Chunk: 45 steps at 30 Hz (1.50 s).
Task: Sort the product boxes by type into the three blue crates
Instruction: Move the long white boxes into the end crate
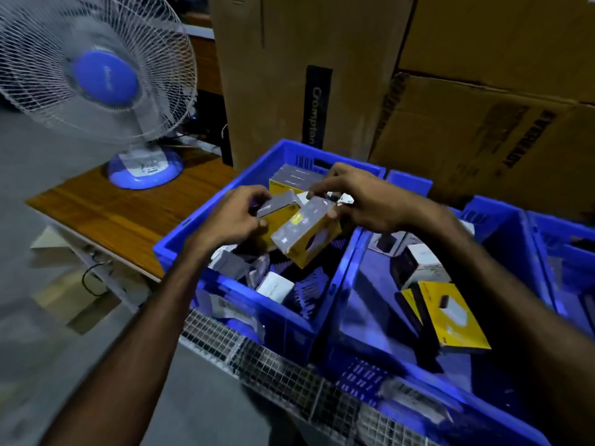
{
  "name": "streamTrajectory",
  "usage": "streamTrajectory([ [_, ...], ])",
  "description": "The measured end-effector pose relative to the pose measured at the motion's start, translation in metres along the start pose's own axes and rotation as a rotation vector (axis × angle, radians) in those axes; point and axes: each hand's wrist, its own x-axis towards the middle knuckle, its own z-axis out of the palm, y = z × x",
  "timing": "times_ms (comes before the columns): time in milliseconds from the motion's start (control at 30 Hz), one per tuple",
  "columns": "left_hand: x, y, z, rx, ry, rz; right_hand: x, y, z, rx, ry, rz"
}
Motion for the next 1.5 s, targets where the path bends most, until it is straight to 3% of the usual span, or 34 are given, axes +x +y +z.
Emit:
streamTrajectory([
  [200,0.014,0.008,0.028,-0.021,-0.249,0.031,-0.010,0.020,0.012,0.009,-0.066,0.050],
  [400,0.016,-0.008,0.049,0.045,-0.036,-0.030,-0.024,0.061,0.025,0.071,0.038,0.225],
  [633,0.020,-0.028,0.045,0.257,0.128,0.047,-0.011,0.111,0.036,-0.075,0.167,0.237],
  [833,0.041,-0.034,0.058,0.683,-0.115,0.001,0.039,0.151,0.032,-0.184,-0.039,0.197],
  [933,0.052,-0.040,0.061,0.731,-0.149,-0.077,0.054,0.156,0.033,-0.120,-0.113,0.191],
  [1100,0.051,-0.044,0.040,0.463,-0.007,-0.073,0.055,0.163,0.019,0.120,0.093,0.130],
  [1200,0.051,-0.032,0.017,0.091,0.111,-0.067,0.042,0.158,0.000,0.336,0.299,0.121],
  [1333,0.052,-0.002,-0.021,-0.296,-0.007,-0.057,0.013,0.148,-0.012,0.616,0.522,0.210],
  [1500,0.039,0.033,-0.036,-0.578,-0.176,-0.081,-0.031,0.118,0.007,0.865,0.566,0.280],
])
